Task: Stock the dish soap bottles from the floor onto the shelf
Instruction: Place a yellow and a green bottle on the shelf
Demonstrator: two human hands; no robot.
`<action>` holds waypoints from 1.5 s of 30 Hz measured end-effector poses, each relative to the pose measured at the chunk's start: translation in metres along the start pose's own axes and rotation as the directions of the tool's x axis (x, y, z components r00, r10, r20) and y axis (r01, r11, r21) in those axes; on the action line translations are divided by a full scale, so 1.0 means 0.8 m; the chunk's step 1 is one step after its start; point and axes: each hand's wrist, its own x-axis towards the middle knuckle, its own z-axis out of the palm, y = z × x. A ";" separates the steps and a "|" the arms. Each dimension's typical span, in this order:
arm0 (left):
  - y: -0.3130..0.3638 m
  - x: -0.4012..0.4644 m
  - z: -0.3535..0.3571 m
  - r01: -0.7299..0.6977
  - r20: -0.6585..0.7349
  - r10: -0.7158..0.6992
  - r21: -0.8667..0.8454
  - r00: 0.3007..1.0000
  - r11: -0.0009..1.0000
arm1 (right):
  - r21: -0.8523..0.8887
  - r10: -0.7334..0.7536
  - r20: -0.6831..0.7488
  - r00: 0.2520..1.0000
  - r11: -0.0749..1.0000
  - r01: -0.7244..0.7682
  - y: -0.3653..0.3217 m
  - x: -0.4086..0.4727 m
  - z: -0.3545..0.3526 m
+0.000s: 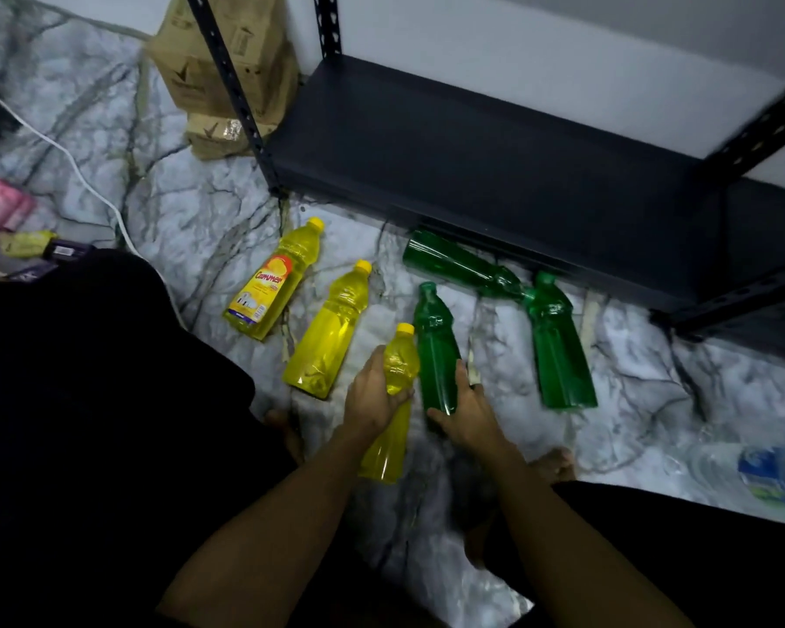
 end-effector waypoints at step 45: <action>0.019 -0.024 0.037 0.313 0.317 -0.287 -0.032 0.904 0.949 | 0.605 0.370 0.044 0.928 0.729 -0.319 0.051 0.014 0.054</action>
